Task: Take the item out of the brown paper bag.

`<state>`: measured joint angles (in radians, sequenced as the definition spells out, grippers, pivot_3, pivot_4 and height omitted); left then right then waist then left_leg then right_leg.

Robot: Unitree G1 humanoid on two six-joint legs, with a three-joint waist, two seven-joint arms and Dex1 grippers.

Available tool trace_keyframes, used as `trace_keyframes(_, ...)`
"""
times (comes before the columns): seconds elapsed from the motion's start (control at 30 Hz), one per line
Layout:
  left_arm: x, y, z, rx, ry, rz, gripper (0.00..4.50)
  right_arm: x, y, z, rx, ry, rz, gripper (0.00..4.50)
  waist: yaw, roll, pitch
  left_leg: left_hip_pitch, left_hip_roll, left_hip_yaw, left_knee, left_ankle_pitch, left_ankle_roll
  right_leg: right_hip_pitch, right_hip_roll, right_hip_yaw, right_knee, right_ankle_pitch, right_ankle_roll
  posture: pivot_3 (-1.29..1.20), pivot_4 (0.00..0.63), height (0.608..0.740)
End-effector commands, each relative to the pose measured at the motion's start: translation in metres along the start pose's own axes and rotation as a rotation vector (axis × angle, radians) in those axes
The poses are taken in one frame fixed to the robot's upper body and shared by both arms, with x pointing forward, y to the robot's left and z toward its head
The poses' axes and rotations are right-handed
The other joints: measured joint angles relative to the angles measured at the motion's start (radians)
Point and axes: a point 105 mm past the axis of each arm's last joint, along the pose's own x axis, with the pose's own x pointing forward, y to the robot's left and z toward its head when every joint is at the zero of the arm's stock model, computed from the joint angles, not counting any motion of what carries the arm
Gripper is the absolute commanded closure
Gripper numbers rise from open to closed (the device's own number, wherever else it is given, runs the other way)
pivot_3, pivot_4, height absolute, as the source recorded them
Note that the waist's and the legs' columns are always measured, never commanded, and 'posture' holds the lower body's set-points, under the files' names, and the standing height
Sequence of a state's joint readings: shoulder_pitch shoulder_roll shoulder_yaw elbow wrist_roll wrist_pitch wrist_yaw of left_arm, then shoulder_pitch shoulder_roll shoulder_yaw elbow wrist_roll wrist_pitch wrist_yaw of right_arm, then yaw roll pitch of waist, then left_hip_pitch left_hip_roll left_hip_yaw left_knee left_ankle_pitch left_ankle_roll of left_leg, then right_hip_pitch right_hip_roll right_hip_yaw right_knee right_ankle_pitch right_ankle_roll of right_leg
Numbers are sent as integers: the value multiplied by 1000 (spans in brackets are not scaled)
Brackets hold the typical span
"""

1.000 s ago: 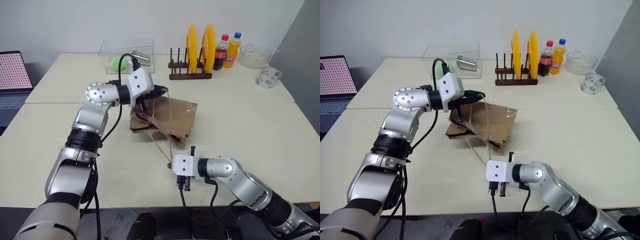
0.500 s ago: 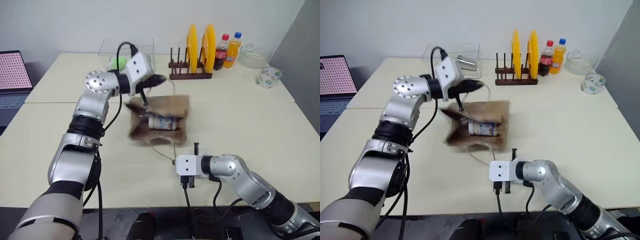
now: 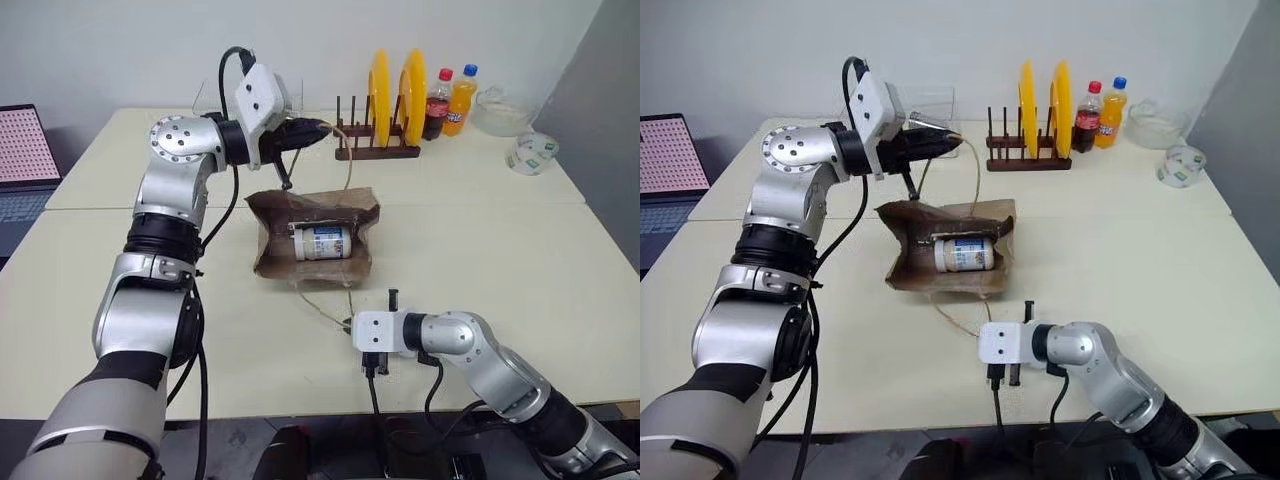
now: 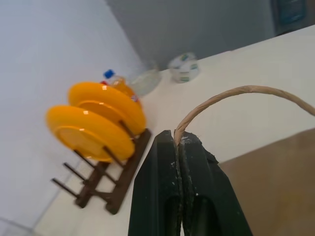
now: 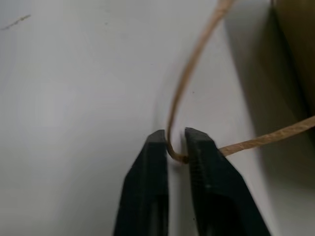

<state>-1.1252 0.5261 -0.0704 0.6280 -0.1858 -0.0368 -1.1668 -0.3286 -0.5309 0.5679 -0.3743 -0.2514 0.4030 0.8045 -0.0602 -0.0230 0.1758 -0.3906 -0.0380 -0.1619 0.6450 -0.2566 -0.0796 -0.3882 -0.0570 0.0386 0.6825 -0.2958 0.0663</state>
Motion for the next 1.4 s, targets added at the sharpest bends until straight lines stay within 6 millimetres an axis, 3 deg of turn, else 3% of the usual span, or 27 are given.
trace_keyframes(0.03,-10,-1,19,16,-51,-29,4500,-6,3,3,36,-8,7,2608,0,0,0,0,0,0,0,0,0,0,0,0,0,0,0,0,150,740)
trace_keyframes(0.17,-10,-5,20,14,-53,-40,4500,-24,2,18,42,-55,10,1175,2,0,0,-1,0,0,0,0,0,0,0,0,0,0,0,0,150,740)
trace_keyframes(0.4,-6,-12,25,13,-72,-75,4500,-70,-9,40,46,-112,29,1175,3,0,0,-1,0,-1,0,-2,3,0,0,-1,0,0,0,0,150,740)
trace_keyframes(0.53,-3,-15,26,3,-82,-89,4500,-86,-18,54,160,-199,54,1175,2,0,0,-1,0,0,0,-2,3,0,0,0,0,0,0,0,150,740)
trace_keyframes(0.63,-2,-19,27,-5,-89,-104,4500,-90,-38,60,191,-235,-2,1175,3,0,0,-1,0,0,1,-2,4,0,0,0,0,0,0,0,150,740)
trace_keyframes(0.73,-2,-17,32,-21,-103,-100,4500,-81,-56,73,159,-258,-59,1175,0,0,0,-1,0,0,1,-2,4,0,0,0,0,0,0,0,150,740)
trace_keyframes(0.9,-2,-10,39,-45,-132,-70,4500,-49,-79,83,68,-223,-124,1175,-1,0,0,-2,0,0,0,0,0,-1,0,0,0,0,0,0,150,740)
trace_keyframes(1.0,-2,-3,43,-55,-148,-44,4500,-28,-89,80,19,-171,-150,632,-1,0,0,-2,0,0,0,0,0,-2,0,0,0,0,0,0,150,740)
trace_keyframes(1.07,-3,1,45,-58,-153,-30,4500,-20,-95,78,4,-153,-174,19,-1,0,0,-2,0,0,0,0,0,-2,0,0,0,0,0,0,150,740)
trace_keyframes(1.13,-3,3,46,-56,-153,-26,4500,-14,-103,78,-1,-143,-202,19,-2,0,0,-2,0,0,0,0,0,-2,0,0,0,0,0,0,150,740)
trace_keyframes(1.27,-3,3,47,-55,-157,-26,4500,-5,-113,76,38,-133,-245,19,-4,0,0,-2,0,0,0,0,-1,-3,0,0,0,0,0,0,150,740)
trace_keyframes(1.4,-3,3,48,-53,-160,-27,4500,-1,-111,82,200,-218,-220,19,-7,0,0,-3,0,-1,0,0,-1,-3,0,0,0,0,0,0,150,740)
